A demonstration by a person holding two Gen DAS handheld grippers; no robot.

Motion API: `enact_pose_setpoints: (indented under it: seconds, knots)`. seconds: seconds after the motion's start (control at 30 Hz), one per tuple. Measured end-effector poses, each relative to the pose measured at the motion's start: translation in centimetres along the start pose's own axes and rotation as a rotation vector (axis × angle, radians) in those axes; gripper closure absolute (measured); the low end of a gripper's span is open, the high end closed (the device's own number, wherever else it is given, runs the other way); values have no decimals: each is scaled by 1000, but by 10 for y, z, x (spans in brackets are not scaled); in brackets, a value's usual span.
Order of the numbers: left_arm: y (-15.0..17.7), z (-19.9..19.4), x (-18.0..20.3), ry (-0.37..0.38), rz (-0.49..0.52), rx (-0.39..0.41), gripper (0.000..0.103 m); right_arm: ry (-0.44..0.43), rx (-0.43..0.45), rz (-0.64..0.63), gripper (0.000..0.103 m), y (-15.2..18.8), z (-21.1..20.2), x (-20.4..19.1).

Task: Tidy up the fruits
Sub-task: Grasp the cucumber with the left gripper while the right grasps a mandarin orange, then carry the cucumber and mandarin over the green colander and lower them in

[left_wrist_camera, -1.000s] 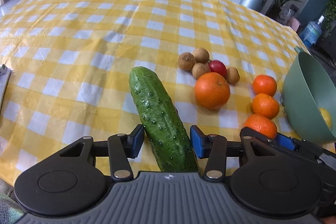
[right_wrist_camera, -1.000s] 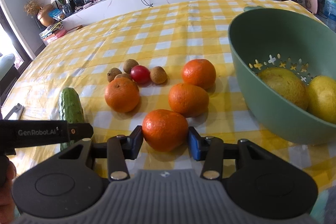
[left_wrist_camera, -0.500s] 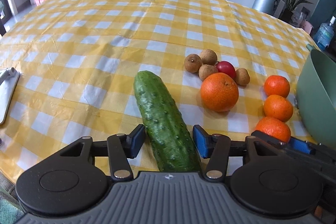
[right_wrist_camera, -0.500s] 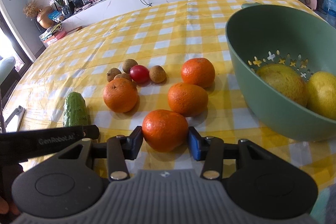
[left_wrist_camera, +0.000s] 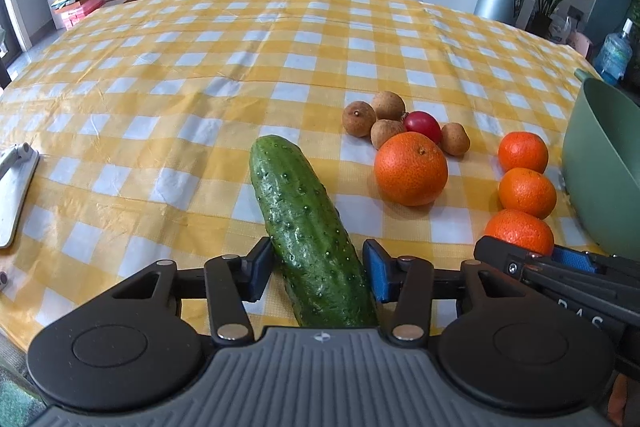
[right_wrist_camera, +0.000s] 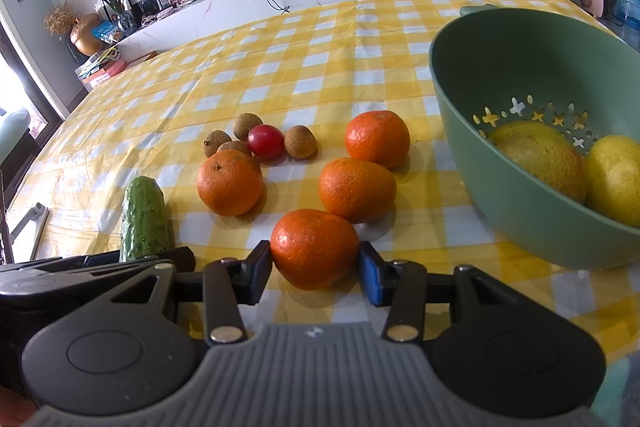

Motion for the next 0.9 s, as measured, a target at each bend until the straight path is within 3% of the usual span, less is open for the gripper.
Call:
enact_pose_setpoints:
  seconds: [0.33,0.9]
  knots:
    - [0,-10,-5,13,-28,-13,59,-16,10,-16,60,2,-6,-1]
    - [-14,-76,12,110,-36,122,59,-61,125,-34,61,10,-53,2]
Point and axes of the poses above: each gripper's, at about its wrist camera, not at the fingertips, and z roughly the way its jaws point, x to its right, y to its underside, the point moved 8 cm from there along z, roughly the way its jaws point, and after that the axes turned 9 degrees about -x, right-handed, at the moved point
